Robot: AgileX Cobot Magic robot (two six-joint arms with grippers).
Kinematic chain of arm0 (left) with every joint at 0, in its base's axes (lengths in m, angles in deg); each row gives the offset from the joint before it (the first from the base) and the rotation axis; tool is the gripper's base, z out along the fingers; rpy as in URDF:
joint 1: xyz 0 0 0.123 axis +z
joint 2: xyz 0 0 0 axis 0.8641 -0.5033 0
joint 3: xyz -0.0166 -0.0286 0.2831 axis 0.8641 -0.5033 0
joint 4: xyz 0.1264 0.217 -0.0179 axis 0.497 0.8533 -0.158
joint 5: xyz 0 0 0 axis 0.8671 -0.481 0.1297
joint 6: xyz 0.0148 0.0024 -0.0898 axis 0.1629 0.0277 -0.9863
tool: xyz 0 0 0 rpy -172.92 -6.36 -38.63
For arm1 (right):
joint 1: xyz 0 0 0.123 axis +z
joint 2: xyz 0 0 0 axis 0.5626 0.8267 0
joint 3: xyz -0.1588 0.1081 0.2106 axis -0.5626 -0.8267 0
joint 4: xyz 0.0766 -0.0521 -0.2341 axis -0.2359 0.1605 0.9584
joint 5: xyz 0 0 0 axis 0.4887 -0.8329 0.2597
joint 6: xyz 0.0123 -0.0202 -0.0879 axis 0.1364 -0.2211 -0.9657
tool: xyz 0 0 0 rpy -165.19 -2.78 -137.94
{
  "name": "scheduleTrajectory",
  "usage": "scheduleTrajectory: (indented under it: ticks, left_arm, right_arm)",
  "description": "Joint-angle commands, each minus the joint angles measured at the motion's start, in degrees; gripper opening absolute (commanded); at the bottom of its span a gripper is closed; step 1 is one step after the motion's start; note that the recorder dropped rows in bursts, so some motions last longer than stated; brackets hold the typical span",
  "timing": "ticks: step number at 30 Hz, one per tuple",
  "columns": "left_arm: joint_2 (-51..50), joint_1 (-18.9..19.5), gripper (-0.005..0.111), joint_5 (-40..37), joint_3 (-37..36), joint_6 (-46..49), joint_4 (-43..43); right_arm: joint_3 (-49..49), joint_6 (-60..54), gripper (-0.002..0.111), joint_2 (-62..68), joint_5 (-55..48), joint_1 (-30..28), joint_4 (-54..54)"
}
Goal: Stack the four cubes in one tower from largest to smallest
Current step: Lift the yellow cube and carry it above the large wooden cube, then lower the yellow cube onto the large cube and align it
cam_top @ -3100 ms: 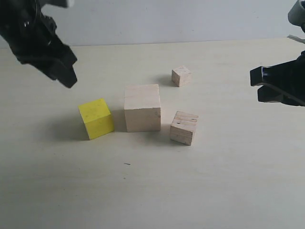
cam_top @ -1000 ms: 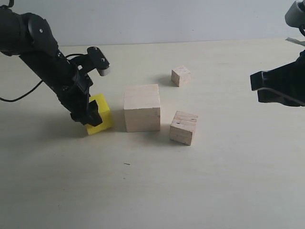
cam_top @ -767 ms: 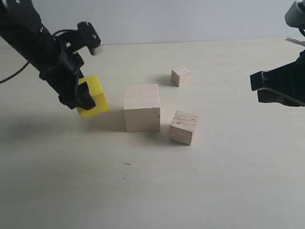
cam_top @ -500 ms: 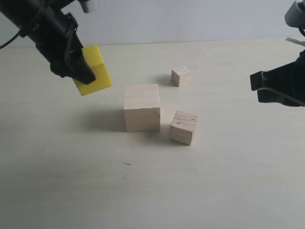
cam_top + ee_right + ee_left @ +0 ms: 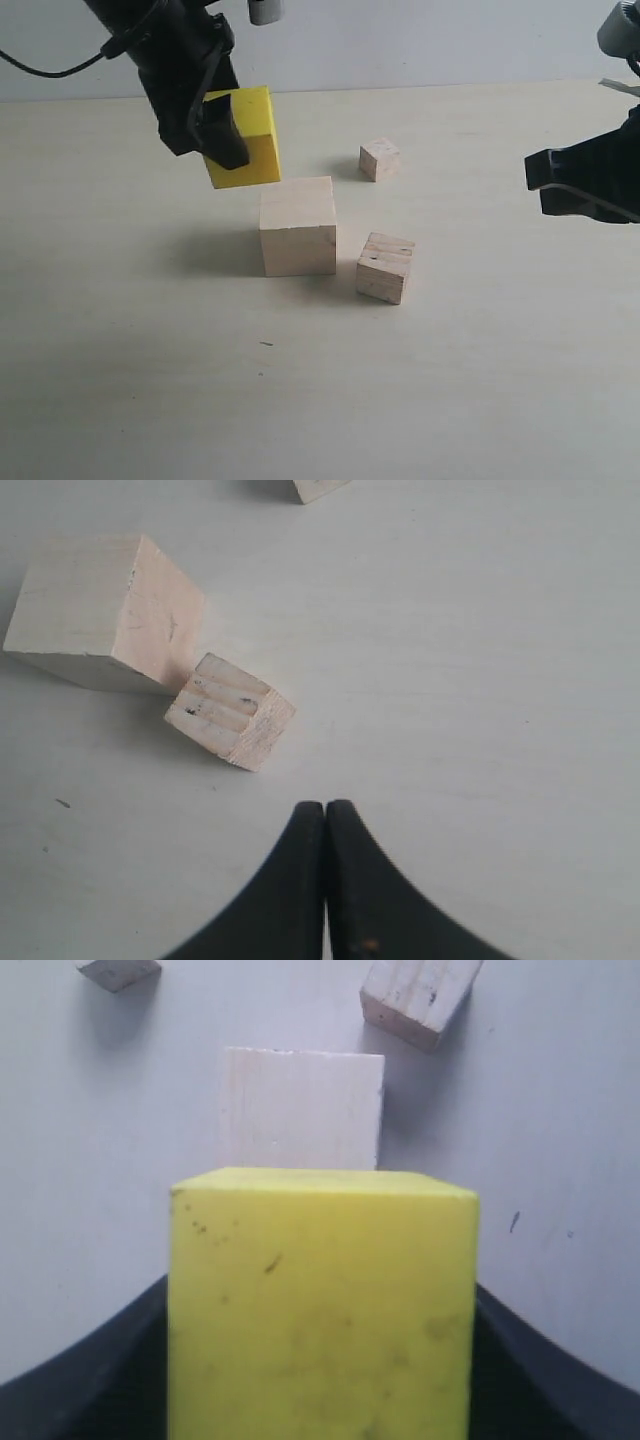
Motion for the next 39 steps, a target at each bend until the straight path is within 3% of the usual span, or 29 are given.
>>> scheduleTrajectory:
  ticks: [1,12,39]
  left_arm:
    - [-3.62,-0.71,0.000,-1.87,5.59,0.15,-0.37]
    - [-12.17,-1.07,0.000,-3.95,15.03,1.92,-2.07]
    - [-17.59,-1.07,0.000,-3.51,15.05,4.91,-4.76]
  right_arm:
    - [0.18,-0.32,0.000,-0.10,0.47,0.24,-0.11]
    - [0.18,-0.21,0.000,-0.10,0.47,0.24,-0.09]
    - [0.18,-0.22,0.000,-0.10,0.78,0.24,-1.01]
